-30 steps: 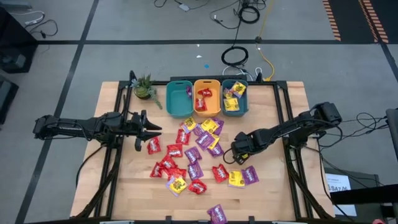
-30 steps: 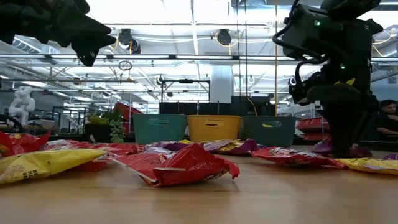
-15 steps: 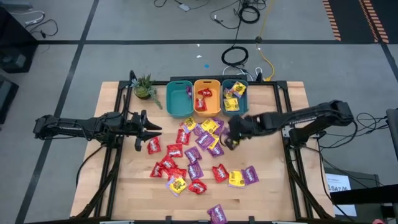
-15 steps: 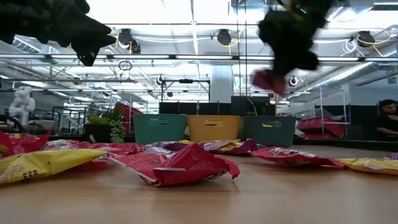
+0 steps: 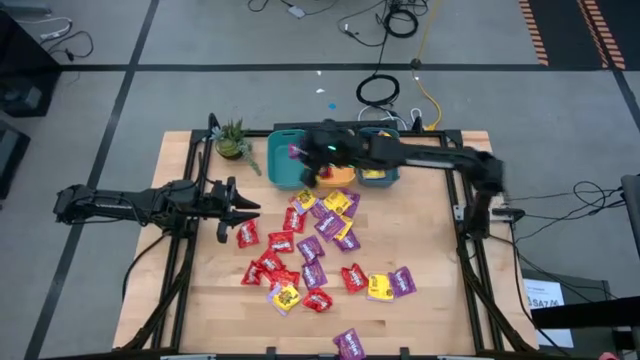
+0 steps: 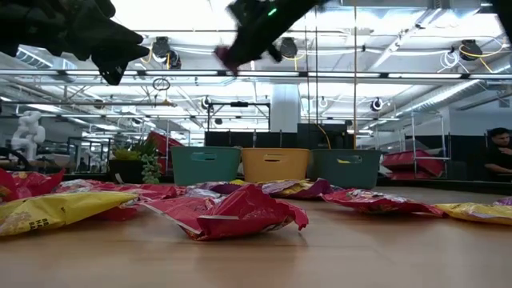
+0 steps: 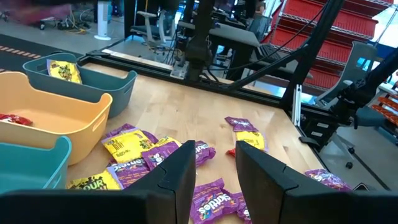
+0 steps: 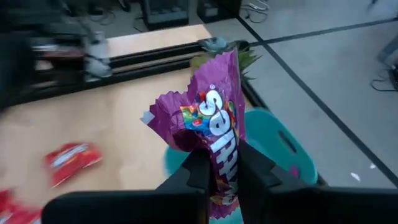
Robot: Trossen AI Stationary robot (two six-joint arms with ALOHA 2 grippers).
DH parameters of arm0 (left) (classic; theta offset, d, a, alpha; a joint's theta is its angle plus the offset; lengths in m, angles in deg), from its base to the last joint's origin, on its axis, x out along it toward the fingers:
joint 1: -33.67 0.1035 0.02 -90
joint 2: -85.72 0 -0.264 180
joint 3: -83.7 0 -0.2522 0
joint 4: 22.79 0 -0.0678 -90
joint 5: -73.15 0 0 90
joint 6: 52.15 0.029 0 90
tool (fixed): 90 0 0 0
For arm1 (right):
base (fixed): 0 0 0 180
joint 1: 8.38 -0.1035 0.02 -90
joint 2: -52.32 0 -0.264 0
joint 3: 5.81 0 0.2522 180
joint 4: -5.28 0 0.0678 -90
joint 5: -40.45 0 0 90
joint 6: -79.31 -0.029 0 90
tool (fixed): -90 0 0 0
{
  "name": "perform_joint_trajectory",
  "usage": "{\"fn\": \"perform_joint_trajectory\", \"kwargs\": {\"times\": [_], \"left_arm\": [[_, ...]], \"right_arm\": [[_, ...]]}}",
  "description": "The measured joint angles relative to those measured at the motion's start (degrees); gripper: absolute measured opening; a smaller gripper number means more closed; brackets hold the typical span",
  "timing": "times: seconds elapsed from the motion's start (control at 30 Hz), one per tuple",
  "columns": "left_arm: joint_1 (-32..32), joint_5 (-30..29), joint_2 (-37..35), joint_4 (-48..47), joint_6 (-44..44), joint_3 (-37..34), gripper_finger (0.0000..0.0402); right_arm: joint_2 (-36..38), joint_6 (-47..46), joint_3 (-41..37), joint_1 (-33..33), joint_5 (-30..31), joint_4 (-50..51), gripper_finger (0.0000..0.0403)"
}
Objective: Sort candy
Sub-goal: Put the violet candy into the blue bin
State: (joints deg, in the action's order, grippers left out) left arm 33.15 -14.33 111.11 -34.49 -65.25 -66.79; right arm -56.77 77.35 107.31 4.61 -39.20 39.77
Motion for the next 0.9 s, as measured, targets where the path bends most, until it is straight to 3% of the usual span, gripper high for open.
{"fn": "perform_joint_trajectory", "kwargs": {"times": [0.2,0.37,0.47,0.7,0.9], "left_arm": [[0.0,0.0,0.0,0.0,0.0,0.0,0.0123],[0.0,0.0,0.0,0.0,0.0,0.0,0.0123],[0.0,0.0,0.0,0.0,0.0,0.0,0.0123],[0.0,0.3,0.0,-0.2,0.0,0.0,0.0123],[0.0,0.3,0.0,-0.2,0.0,0.0,0.0123]], "right_arm": [[-15.0,1.6,14.8,3.4,0.1,2.4,0.0052],[-21.9,1.0,22.2,4.6,-3.0,6.2,0.0094],[-22.9,-0.5,23.5,5.2,-6.0,6.6,0.0132],[-22.8,-0.4,23.7,5.9,-5.5,7.3,0.0220],[-22.7,-0.4,23.7,6.1,-5.4,8.4,0.0265]]}}
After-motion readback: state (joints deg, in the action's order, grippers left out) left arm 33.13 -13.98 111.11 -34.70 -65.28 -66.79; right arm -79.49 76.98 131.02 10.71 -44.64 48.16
